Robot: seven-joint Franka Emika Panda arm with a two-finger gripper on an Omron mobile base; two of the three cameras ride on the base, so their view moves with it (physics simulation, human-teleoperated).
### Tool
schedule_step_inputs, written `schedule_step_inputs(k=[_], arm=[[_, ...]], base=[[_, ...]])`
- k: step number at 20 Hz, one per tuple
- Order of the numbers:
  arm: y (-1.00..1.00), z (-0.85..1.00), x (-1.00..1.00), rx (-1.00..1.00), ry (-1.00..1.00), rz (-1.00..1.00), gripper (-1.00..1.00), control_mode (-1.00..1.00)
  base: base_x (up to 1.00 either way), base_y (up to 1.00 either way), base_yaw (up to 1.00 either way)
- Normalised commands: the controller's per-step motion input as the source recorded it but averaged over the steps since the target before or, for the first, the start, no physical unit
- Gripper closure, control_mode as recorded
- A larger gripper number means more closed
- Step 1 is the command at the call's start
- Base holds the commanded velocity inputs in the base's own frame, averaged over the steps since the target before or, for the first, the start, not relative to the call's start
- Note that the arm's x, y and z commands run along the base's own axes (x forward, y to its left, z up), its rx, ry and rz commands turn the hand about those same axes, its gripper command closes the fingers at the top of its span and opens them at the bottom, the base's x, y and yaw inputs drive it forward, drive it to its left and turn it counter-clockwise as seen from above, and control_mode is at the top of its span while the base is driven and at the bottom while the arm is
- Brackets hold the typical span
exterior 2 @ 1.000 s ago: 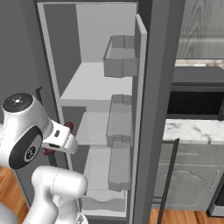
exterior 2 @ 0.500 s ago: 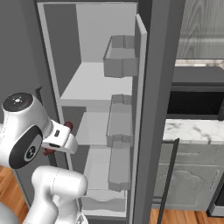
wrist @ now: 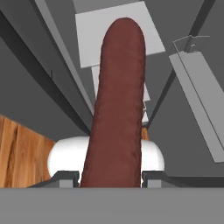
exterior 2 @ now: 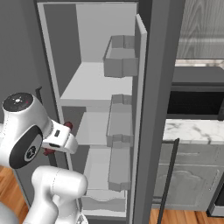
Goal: Retrieve the sausage and cheese from the fridge and place them on the cutting board on the counter.
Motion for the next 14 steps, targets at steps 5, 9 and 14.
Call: schedule_step_inputs(k=[5, 9, 14], arm=[[0.0, 0.0, 0.0, 0.0, 0.0, 0.0, 1.0, 1.0], [0.0, 0.0, 0.0, 0.0, 0.0, 0.0, 1.0, 1.0], [0.0, 0.0, 0.0, 0.0, 0.0, 0.0, 1.0, 1.0]], base=[[0.0, 0.0, 0.0], [0.0, 0.0, 0.0], [-0.51, 0.02, 0.02]])
